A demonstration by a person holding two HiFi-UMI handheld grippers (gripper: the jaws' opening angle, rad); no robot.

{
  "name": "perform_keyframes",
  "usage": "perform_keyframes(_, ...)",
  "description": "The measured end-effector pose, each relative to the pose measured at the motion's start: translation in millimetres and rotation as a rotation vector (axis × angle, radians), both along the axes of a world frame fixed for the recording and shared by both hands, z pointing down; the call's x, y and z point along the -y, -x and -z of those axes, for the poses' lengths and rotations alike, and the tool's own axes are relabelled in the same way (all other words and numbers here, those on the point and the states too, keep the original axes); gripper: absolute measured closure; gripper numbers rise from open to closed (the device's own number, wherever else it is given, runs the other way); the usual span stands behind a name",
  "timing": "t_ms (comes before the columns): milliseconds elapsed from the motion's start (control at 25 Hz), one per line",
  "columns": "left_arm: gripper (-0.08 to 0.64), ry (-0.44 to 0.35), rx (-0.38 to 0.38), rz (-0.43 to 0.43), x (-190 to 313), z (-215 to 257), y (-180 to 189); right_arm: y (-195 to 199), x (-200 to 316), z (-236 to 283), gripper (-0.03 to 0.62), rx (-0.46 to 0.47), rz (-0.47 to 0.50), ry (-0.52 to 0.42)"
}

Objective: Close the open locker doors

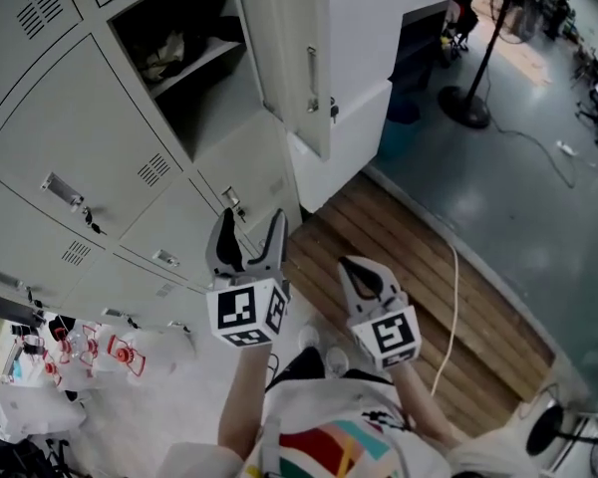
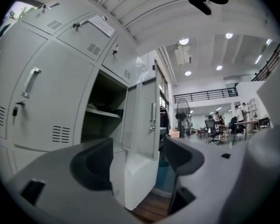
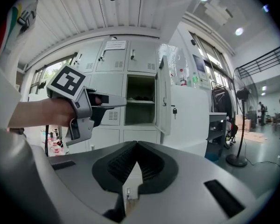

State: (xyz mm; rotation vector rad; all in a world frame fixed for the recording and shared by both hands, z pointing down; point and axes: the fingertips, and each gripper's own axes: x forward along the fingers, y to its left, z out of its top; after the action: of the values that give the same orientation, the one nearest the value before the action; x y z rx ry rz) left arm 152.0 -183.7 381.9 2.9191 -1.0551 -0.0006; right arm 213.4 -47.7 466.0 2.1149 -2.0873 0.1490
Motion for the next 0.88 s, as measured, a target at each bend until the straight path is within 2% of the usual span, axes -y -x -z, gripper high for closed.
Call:
perform_keyframes(160, 0.227, -0.048, -0.006, -0.116, 11.0, 18.1, -52.3, -20.7, 26.4, 10.5, 0.586, -0.004, -0.061, -0.021)
perform_keyframes(280, 0.227, -0.072, -0.027, -0.158, 27.9, 31.3, -86.4, -30.8, 46.9, 17.7, 0.588, -0.016, -0.096, -0.039)
perform_keyframes(480, 0.227, -0.047, -0.03, -0.242, 43.0, 27.1, -133.2, -41.0, 59.6, 13.7, 0.588, -0.037, -0.163, -0.021)
perform_keyframes(600, 0.227, -0.044, -0.018, -0.238, 49.7, 22.2, -157.6, -54.0, 59.1, 12.7, 0.586, -0.003, -0.189, -0.018)
perform_keyframes(880, 0.227, -0.031, 0.02, -0.13, 74.8, 13.3, -186.9, -75.3, 69.2, 20.4, 0.586, -0.015, -0.15, 0.006)
